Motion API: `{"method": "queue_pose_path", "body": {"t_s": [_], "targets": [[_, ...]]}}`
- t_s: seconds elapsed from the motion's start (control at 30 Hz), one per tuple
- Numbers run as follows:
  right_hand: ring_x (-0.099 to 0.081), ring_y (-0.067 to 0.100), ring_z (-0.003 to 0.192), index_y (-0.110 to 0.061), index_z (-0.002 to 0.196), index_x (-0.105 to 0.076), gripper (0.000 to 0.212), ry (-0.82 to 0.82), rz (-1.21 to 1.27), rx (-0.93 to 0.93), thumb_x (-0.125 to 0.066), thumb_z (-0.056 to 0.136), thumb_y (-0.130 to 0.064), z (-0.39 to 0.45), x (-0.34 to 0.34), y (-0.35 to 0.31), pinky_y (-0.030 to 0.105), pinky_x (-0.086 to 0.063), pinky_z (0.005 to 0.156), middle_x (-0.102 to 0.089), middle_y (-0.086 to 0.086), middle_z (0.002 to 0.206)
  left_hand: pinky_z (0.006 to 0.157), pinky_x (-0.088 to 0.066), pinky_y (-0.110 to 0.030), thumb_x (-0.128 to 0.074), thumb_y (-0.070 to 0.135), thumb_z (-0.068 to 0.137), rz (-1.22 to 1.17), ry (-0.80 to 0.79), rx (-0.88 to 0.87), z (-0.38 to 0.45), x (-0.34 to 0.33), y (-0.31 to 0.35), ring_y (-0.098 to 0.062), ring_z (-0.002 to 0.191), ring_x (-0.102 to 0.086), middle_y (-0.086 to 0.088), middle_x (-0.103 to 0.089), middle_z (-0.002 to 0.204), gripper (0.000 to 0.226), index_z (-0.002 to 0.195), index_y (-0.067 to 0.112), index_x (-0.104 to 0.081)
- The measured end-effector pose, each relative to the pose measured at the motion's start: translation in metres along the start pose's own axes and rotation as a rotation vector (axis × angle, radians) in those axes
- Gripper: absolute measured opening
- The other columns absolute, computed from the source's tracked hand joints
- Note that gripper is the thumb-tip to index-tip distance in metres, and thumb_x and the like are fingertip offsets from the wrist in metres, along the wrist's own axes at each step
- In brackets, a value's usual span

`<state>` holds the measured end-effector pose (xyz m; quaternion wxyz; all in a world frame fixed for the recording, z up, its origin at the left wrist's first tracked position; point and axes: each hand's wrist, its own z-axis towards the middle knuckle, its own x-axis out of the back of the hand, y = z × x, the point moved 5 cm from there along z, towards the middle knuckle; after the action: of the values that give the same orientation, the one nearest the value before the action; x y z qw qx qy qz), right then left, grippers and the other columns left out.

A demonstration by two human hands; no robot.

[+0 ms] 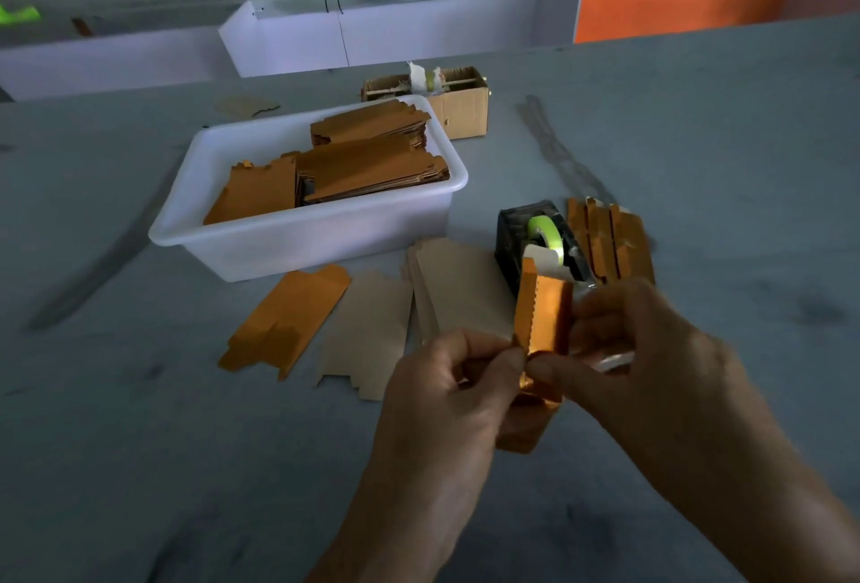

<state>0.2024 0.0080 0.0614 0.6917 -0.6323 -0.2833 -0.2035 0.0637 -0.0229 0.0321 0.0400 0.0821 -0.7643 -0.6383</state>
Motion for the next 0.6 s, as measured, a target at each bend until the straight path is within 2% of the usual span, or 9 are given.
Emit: {"method": "queue_pose_path", "body": {"t_s": [0.07,0.1,0.2,0.3,0.37,0.43,0.47,0.53,0.6], "targets": [[-0.068,0.004,0.077,-0.03,0.091,-0.061,0.053,-0.172,0.357,-0.082,-0.069,0.046,-0.056,0.0,-0.013,0.006,0.027,-0.054,0.075,-0.072,-0.011,0.082,0.061,-0.059,-0.025,-0.063,0.012,0.088,-0.027,-0.023,0.038,-0.001,0.0,0.0,-0.017,0.07,-0.074,-0.003,-0.075,0.079,0.007,0.088,0.013,-0.07],[-0.07,0.007,0.079,-0.029,0.092,-0.064,0.051,-0.215,0.453,-0.081,-0.07,0.046,-0.052,0.0,-0.017,0.006,0.032,-0.054,0.077,-0.073,-0.01,0.084,0.061,-0.059,-0.025,-0.063,0.012,0.088,-0.029,-0.026,0.045,-0.002,0.001,0.001,-0.017,0.071,-0.074,-0.002,-0.075,0.08,0.006,0.089,0.012,-0.069],[-0.069,0.007,0.072,-0.029,0.086,-0.067,0.033,-0.167,0.475,0.002,-0.067,0.056,-0.041,0.004,-0.018,0.008,0.027,-0.05,0.069,-0.072,-0.007,0.077,0.063,-0.06,-0.03,-0.063,0.015,0.088,-0.047,-0.063,0.053,-0.001,0.001,0.002,-0.019,0.073,-0.074,-0.005,-0.074,0.084,0.012,0.1,0.013,-0.064],[-0.068,0.007,0.07,-0.037,0.089,-0.067,0.025,-0.166,0.5,0.033,-0.063,0.065,-0.034,0.013,-0.01,0.009,0.03,-0.048,0.071,-0.072,-0.005,0.077,0.058,-0.058,-0.029,-0.063,0.019,0.089,-0.065,-0.109,0.067,0.003,0.004,0.005,-0.019,0.076,-0.074,-0.007,-0.075,0.086,0.022,0.109,0.014,-0.056],[-0.068,0.01,0.071,-0.038,0.091,-0.069,0.02,-0.033,0.506,0.055,-0.067,0.074,-0.028,0.031,0.011,0.018,0.038,-0.05,0.075,-0.072,-0.003,0.079,0.055,-0.058,-0.028,-0.061,0.026,0.09,0.101,-0.074,-0.004,0.011,0.012,0.007,-0.014,0.077,-0.073,-0.003,-0.075,0.084,0.015,0.1,0.014,-0.06],[-0.068,0.012,0.077,-0.044,0.091,-0.069,0.026,0.139,0.487,0.023,-0.066,0.083,-0.019,0.057,0.034,0.038,0.042,-0.051,0.08,-0.073,-0.005,0.084,0.06,-0.057,-0.027,-0.058,0.033,0.091,0.427,0.073,-0.108,0.023,0.024,0.006,-0.006,0.076,-0.069,0.001,-0.072,0.081,0.014,0.09,0.02,-0.06],[-0.068,0.014,0.083,-0.046,0.093,-0.068,0.026,0.218,0.455,-0.022,-0.063,0.085,-0.021,0.072,0.044,0.05,0.043,-0.052,0.081,-0.072,-0.006,0.087,0.061,-0.053,-0.023,-0.057,0.038,0.091,0.606,0.162,-0.144,0.029,0.03,0.005,-0.004,0.077,-0.065,0.005,-0.067,0.082,0.016,0.087,0.023,-0.056],[-0.067,0.022,0.091,-0.038,0.11,-0.064,0.026,0.281,0.393,-0.128,-0.061,0.087,-0.027,0.101,0.05,0.07,0.05,-0.052,0.086,-0.07,-0.003,0.091,0.058,-0.039,-0.016,-0.057,0.049,0.088,0.831,0.291,-0.146,0.04,0.038,0.001,-0.005,0.08,-0.054,0.01,-0.056,0.091,0.027,0.091,0.025,-0.047],[-0.064,0.03,0.098,-0.021,0.122,-0.059,0.035,0.239,0.343,-0.233,-0.061,0.087,-0.024,0.126,0.041,0.089,0.052,-0.05,0.09,-0.068,0.006,0.1,0.057,-0.034,-0.022,-0.059,0.057,0.084,0.844,0.303,-0.038,0.055,0.042,-0.012,-0.011,0.079,-0.051,0.004,-0.052,0.089,0.041,0.093,0.02,-0.046]]}}
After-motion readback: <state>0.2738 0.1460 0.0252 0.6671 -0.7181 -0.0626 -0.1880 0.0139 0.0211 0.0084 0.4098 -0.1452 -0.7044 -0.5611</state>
